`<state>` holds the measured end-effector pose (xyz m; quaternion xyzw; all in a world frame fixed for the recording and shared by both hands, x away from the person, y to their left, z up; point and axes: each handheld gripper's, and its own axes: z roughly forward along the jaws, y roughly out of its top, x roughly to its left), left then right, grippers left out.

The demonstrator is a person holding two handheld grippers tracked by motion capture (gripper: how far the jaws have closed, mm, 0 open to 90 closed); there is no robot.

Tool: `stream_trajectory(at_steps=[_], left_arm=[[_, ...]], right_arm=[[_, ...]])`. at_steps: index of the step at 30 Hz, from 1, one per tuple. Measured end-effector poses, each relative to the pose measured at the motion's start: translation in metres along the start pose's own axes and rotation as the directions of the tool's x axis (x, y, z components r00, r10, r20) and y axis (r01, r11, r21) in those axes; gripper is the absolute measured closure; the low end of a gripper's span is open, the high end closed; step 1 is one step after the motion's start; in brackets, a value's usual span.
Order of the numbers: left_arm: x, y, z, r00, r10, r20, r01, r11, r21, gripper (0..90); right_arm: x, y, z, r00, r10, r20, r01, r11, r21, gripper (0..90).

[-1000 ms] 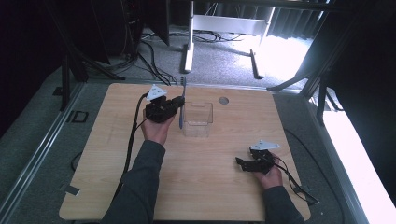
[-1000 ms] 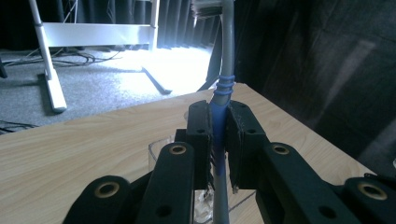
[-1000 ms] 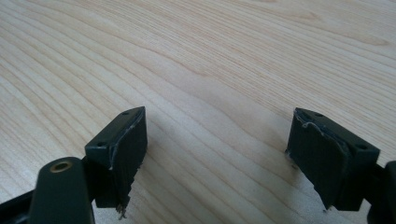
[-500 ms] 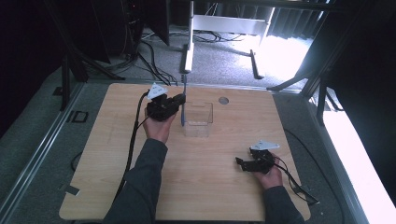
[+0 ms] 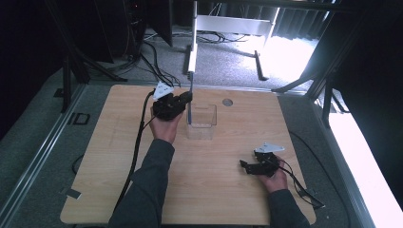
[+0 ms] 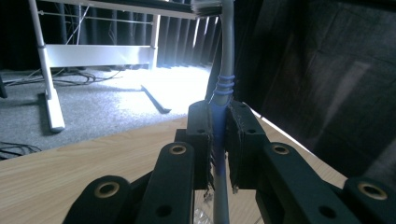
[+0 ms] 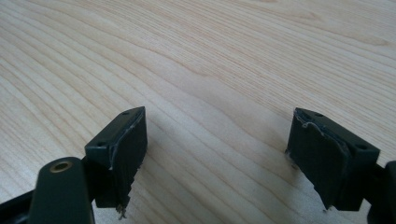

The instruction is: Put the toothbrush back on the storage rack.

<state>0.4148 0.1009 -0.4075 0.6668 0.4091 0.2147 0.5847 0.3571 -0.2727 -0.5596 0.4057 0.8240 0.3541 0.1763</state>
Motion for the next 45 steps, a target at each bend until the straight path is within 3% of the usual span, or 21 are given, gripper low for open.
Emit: stream_trajectory(at_steps=[20, 24, 45], left_arm=[[0.0, -0.002, 0.008, 0.9999, -0.013, 0.001, 0.013, 0.999, -0.043, 80.3], [-0.001, -0.003, 0.01, 0.9999, 0.008, 0.011, -0.008, 0.9987, -0.049, 80.3], [0.001, -0.011, 0.022, 0.9993, 0.036, 0.011, -0.035, 0.9981, -0.05, 80.3]], right_arm=[[0.0, 0.0, 0.0, 1.0, 0.001, 0.0, -0.001, 1.0, -0.001, 19.6], [0.0, 0.0, 0.0, 1.0, 0.001, 0.0, -0.001, 1.0, -0.001, 19.6], [0.0, 0.0, 0.0, 1.0, 0.0, 0.0, 0.0, 1.0, -0.001, 19.6]])
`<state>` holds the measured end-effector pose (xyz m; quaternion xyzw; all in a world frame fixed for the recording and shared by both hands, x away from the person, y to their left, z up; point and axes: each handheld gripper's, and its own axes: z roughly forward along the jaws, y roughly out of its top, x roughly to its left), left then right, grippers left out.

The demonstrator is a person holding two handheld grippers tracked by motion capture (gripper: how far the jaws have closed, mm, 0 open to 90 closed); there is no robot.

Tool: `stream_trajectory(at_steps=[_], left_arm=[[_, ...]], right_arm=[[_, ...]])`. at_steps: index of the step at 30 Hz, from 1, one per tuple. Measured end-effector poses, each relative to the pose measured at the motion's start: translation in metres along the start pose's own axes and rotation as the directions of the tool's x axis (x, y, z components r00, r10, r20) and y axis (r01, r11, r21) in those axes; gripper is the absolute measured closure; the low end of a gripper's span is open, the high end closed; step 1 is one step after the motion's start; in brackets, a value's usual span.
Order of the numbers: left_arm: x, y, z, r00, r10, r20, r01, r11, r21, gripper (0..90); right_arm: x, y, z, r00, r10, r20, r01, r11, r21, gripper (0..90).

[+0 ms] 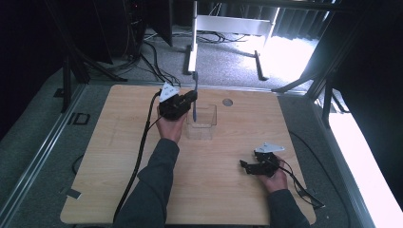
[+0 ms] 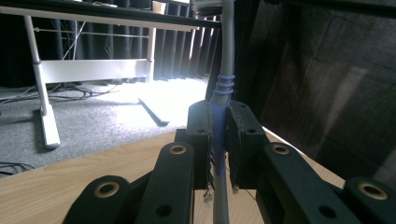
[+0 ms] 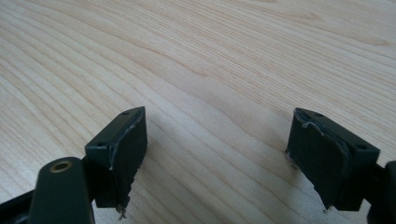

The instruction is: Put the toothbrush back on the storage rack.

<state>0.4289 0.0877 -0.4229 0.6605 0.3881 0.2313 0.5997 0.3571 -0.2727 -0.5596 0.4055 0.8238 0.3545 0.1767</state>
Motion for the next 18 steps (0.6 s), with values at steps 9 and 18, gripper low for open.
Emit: stream_trajectory(at_steps=[9, 18], left_arm=[[0.001, -0.005, 0.007, 0.9997, 0.02, -0.011, -0.02, 0.9995, 0.023, 80.3], [0.005, -0.009, 0.011, 0.9989, 0.038, -0.026, -0.037, 0.998, 0.052, 80.2]], right_arm=[[0.0, 0.0, 0.0, 1.0, 0.002, -0.001, -0.002, 1.0, 0.0, 19.6], [0.0, 0.0, 0.0, 1.0, 0.001, -0.001, -0.001, 1.0, 0.001, 19.6]])
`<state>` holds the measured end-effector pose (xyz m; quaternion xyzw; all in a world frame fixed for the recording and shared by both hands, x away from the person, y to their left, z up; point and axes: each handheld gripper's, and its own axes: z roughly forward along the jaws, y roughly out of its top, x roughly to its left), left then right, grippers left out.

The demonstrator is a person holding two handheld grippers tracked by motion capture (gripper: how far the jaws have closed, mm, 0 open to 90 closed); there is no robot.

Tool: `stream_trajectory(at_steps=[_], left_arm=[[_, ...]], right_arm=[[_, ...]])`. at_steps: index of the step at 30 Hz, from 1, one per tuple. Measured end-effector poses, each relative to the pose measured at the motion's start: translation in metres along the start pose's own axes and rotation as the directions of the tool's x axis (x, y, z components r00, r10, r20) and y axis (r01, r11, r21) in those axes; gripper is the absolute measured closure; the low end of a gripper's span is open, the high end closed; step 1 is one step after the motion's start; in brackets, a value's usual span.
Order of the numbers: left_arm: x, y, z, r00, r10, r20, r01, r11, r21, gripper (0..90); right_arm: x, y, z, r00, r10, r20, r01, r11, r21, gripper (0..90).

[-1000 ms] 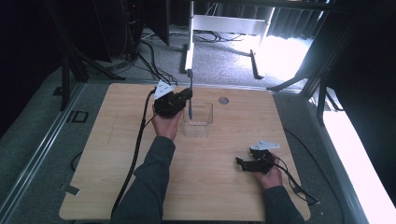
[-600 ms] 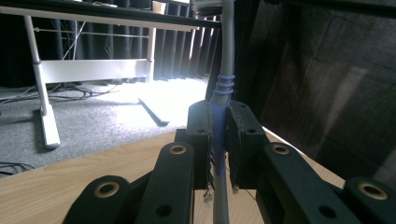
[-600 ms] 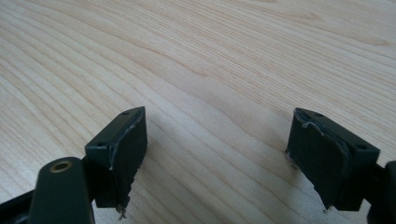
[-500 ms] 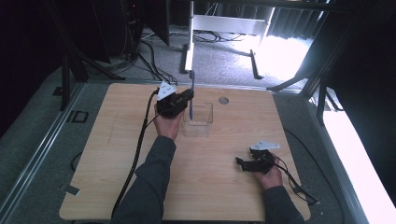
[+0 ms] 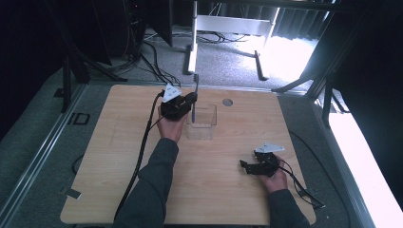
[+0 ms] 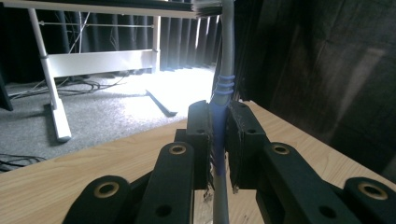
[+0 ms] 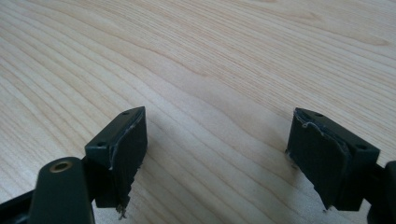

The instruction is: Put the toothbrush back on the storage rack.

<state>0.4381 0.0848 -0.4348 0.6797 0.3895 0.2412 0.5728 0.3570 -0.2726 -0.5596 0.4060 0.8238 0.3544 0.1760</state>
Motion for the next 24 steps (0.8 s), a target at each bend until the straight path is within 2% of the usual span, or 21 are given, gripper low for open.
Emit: stream_trajectory(at_steps=[6, 13, 19, 20, 21, 24], left_arm=[[-0.001, -0.005, 0.005, 0.9992, 0.04, -0.008, -0.04, 0.9983, 0.043, 80.2], [-0.005, -0.01, 0.01, 0.9958, 0.091, -0.007, -0.09, 0.9918, 0.09, 80.2], [-0.008, -0.015, 0.014, 0.9899, 0.141, 0.008, -0.141, 0.9787, 0.149, 80.1], [-0.008, -0.015, 0.014, 0.9899, 0.141, 0.008, -0.141, 0.9787, 0.149, 80.1], [-0.009, -0.017, 0.015, 0.9877, 0.156, 0.013, -0.156, 0.9737, 0.167, 80.1], [-0.011, -0.02, 0.017, 0.9863, 0.163, 0.028, -0.165, 0.9678, 0.19, 80.1]], right_arm=[[0.0, 0.0, 0.0, 1.0, 0.0, 0.0, 0.0, 1.0, 0.0, 19.6], [0.0, 0.0, 0.0, 1.0, -0.001, 0.0, 0.001, 1.0, 0.0, 19.6], [0.0, 0.0, 0.0, 1.0, -0.001, 0.001, 0.001, 1.0, 0.0, 19.6], [0.0, 0.0, 0.0, 1.0, -0.001, 0.001, 0.001, 1.0, 0.0, 19.6], [0.0, 0.0, 0.0, 1.0, 0.0, 0.001, 0.0, 1.0, 0.0, 19.6], [0.0, 0.0, 0.0, 1.0, -0.001, 0.0, 0.001, 1.0, 0.0, 19.6]])
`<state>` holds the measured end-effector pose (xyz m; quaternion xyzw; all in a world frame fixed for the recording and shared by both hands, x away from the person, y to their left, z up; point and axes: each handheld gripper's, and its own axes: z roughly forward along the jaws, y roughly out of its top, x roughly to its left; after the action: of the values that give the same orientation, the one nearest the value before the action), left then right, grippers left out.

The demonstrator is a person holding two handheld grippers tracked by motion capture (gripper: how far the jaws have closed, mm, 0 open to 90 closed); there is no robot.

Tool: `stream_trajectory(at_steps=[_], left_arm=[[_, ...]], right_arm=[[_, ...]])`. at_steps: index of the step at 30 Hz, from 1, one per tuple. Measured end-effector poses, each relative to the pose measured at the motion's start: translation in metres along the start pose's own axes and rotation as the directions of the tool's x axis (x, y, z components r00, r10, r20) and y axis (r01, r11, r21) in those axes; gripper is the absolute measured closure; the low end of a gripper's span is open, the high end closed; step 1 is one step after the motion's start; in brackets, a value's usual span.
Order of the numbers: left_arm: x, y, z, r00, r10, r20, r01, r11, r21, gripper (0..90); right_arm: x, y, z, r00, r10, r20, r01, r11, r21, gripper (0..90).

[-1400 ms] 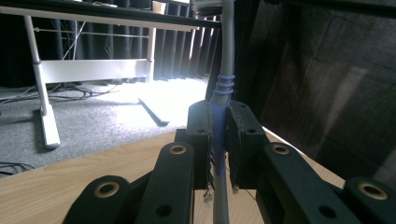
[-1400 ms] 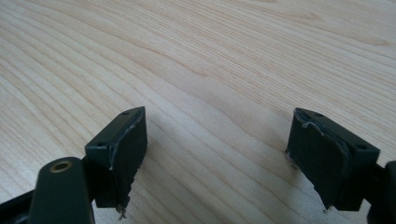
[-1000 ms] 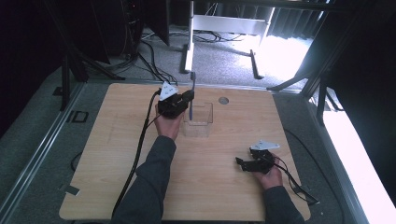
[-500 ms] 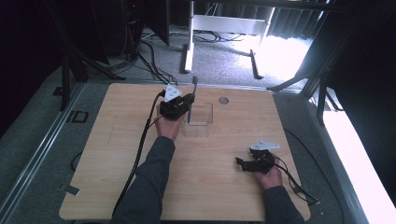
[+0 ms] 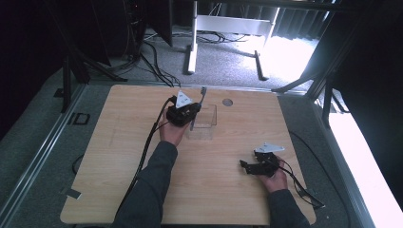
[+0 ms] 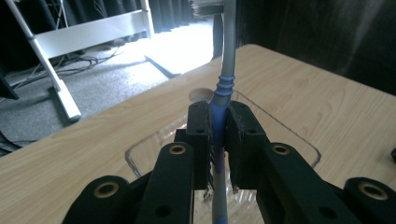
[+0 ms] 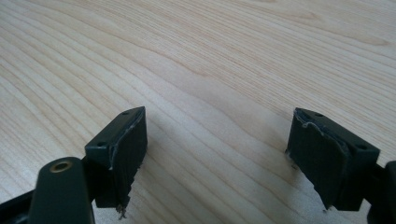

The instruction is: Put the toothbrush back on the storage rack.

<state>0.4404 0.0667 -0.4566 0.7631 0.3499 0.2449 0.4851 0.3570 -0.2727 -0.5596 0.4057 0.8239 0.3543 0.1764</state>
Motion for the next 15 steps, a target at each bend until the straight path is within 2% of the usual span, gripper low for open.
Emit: stream_trajectory(at_steps=[2, 3, 4, 7, 12, 15], left_arm=[[0.0, 0.0, 0.001, 1.0, 0.009, 0.001, -0.009, 0.9999, 0.01, 80.1], [-0.003, -0.003, 0.004, 0.9995, 0.03, 0.008, -0.03, 0.9987, 0.04, 80.1], [-0.003, -0.003, 0.004, 0.9995, 0.03, 0.008, -0.03, 0.9987, 0.04, 80.1], [-0.006, -0.007, 0.009, 0.9981, 0.057, 0.024, -0.059, 0.9943, 0.089, 80.1], [-0.007, -0.012, 0.013, 0.9973, 0.06, 0.042, -0.065, 0.9887, 0.135, 79.1], [-0.007, -0.012, 0.012, 0.997, 0.063, 0.044, -0.068, 0.988, 0.138, 72.3]], right_arm=[[0.0, 0.0, 0.0, 1.0, 0.0, 0.0, 0.0, 1.0, 0.0, 19.6], [0.0, 0.0, 0.0, 1.0, 0.0, 0.0, 0.0, 1.0, 0.0, 19.6], [0.0, 0.0, 0.0, 1.0, 0.0, 0.0, 0.0, 1.0, 0.0, 19.6], [0.0, 0.0, 0.0, 1.0, 0.0, 0.0, 0.0, 1.0, 0.0, 19.6], [0.0, 0.0, 0.0, 1.0, 0.0, 0.0, 0.0, 1.0, 0.001, 19.6], [0.0, 0.0, 0.0, 1.0, 0.001, 0.0, -0.001, 1.0, 0.0, 19.6]])
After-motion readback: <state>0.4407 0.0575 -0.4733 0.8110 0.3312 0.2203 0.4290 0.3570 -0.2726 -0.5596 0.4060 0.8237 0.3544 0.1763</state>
